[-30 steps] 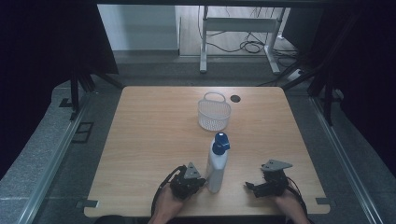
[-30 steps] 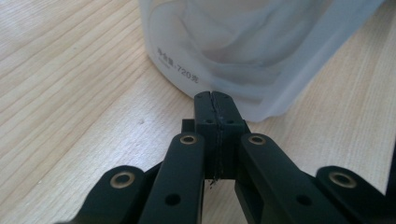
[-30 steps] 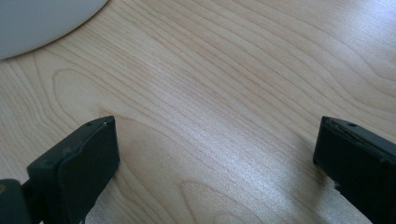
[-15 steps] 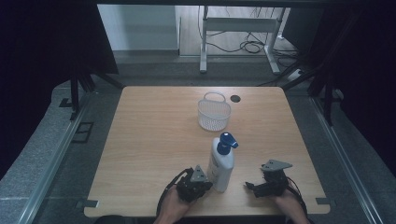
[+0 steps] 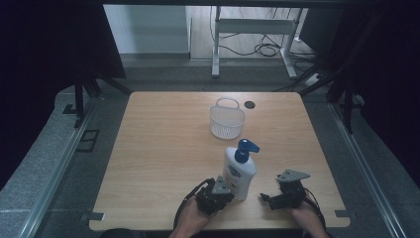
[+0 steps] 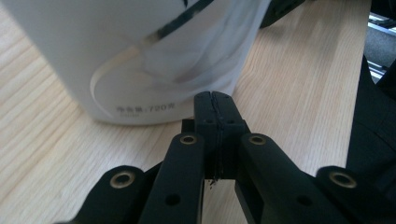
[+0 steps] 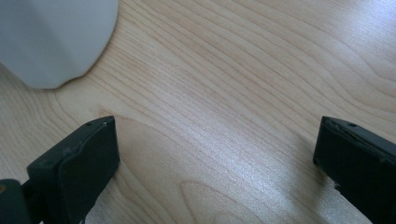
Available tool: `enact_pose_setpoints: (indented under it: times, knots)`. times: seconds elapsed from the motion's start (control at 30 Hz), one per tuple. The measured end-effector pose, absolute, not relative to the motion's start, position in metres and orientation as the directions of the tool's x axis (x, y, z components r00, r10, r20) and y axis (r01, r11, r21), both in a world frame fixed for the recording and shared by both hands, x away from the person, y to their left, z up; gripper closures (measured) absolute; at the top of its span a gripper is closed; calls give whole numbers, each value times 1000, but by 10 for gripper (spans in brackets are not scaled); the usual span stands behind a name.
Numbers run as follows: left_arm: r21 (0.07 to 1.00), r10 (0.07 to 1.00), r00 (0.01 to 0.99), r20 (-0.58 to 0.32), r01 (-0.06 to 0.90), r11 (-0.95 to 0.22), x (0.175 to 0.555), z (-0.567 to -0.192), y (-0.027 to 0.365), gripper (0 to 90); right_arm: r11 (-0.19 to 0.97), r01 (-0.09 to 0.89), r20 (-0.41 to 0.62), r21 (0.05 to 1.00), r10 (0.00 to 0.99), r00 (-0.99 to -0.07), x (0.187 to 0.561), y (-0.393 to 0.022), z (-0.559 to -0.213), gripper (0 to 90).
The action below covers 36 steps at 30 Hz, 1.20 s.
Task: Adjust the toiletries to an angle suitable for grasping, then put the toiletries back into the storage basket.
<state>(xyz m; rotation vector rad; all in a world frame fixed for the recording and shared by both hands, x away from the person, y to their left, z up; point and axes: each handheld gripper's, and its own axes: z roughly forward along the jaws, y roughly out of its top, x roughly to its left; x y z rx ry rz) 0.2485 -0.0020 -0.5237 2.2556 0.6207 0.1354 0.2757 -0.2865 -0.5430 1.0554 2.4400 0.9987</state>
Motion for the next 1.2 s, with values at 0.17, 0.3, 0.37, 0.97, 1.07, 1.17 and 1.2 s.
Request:
enact_pose_setpoints:
  times: [0.17,0.3,0.37,0.97,1.07,1.17,1.2]
  knots:
    - [715,474,876,-90,388,-582,248,-525,-5,890,488,519,0,701,729,-685,276,-286,-543,0]
    - [717,479,873,-93,392,-576,247,-524,-2,886,488,519,0,701,729,-685,276,-286,-543,0]
    - [717,476,875,-93,390,-577,247,-522,-1,875,488,520,0,701,729,-685,276,-286,-543,0]
    - [711,502,859,-104,417,-566,241,-522,26,540,479,505,7,718,720,-694,272,-285,-537,46]
    - [706,518,850,-99,427,-566,241,-525,32,501,487,495,0,719,713,-701,270,-284,-535,48]
    - [704,537,838,-98,439,-558,241,-528,38,474,499,485,-6,718,702,-712,268,-282,-533,47]
    - [707,548,831,-98,446,-549,241,-528,40,463,500,481,-7,720,699,-715,267,-281,-533,47]
